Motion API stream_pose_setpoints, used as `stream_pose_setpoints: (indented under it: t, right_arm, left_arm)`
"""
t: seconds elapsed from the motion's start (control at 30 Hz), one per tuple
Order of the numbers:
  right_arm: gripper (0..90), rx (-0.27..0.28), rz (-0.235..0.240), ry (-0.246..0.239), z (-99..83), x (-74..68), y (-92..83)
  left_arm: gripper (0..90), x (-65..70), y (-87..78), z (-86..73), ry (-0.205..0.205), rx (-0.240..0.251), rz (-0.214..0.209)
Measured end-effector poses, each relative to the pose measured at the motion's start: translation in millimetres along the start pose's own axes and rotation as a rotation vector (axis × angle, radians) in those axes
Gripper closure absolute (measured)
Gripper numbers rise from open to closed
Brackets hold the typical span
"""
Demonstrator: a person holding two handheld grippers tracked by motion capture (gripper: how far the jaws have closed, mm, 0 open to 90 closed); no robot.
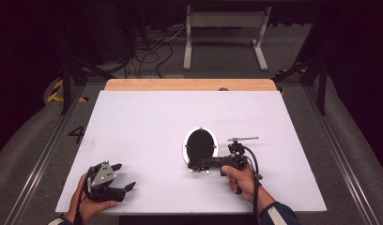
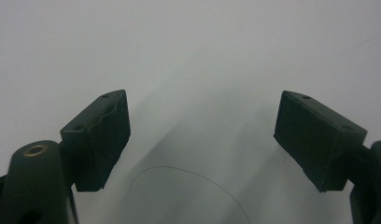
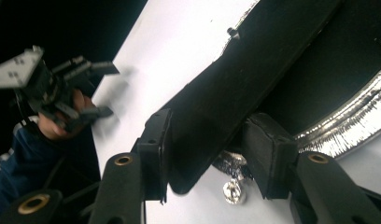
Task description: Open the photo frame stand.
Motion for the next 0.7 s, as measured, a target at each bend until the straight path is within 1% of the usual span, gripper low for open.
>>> stream_pose_setpoints:
  t: [0.1, 0.2, 0.23, 0.27, 0.4, 0.43, 0.47, 0.53, 0.6, 0.63, 0.7]
  right_arm:
    - [52.2, 0.008, 0.016, 0.027, 3.9, 0.3, 5.0]
    - [51.5, 0.013, 0.028, 0.041, 5.9, 0.0, 7.8]
    - [51.5, 0.015, 0.032, 0.045, 6.9, 0.7, 9.0]
    - [51.9, 0.016, 0.038, 0.051, 7.2, 0.7, 9.0]
    - [54.1, 0.022, 0.036, 0.061, 7.8, 1.9, 9.5]
    - [55.0, 0.023, 0.034, 0.066, 8.0, 2.1, 9.8]
    - [56.9, 0.028, 0.035, 0.060, 8.1, 3.4, 10.6]
    - [59.5, 0.047, 0.042, 0.064, 8.5, 4.5, 12.2]
    - [60.2, 0.050, 0.038, 0.048, 8.0, 4.2, 12.2]
    - [60.6, 0.050, 0.039, 0.047, 8.2, 3.9, 12.1]
    - [61.7, 0.049, 0.036, 0.031, 8.3, 4.0, 12.0]
  left_arm:
    - [18.9, 3.0, 2.1, 1.2, 0.015, -0.007, -0.004]
    - [18.9, 5.8, 3.8, 1.7, 0.021, -0.014, -0.008]
    - [18.9, 6.0, 4.5, 2.4, 0.031, -0.016, -0.007]
    - [18.9, 6.7, 5.0, 2.9, 0.032, -0.014, -0.007]
    - [18.9, 8.6, 7.7, 8.3, 0.039, -0.007, -0.018]
    - [18.9, 9.0, 9.7, 11.4, 0.034, -0.001, -0.021]
    - [18.9, 9.8, 11.7, 14.2, 0.030, 0.003, -0.029]
    - [19.3, 10.5, 16.8, 21.8, 0.024, 0.014, -0.050]
    - [19.6, 10.7, 23.6, 33.5, 0.022, 0.029, -0.071]
    - [19.6, 10.7, 27.3, 39.9, 0.018, 0.040, -0.085]
    - [19.7, 10.4, 36.1, 53.3, 0.012, 0.051, -0.116]
Point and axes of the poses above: each handheld gripper's, and its own axes: y roughly forward along the jaws, z roughly out of its top, x roughly to its right, the point moved 9 cm from there along y, roughly forward along the jaws
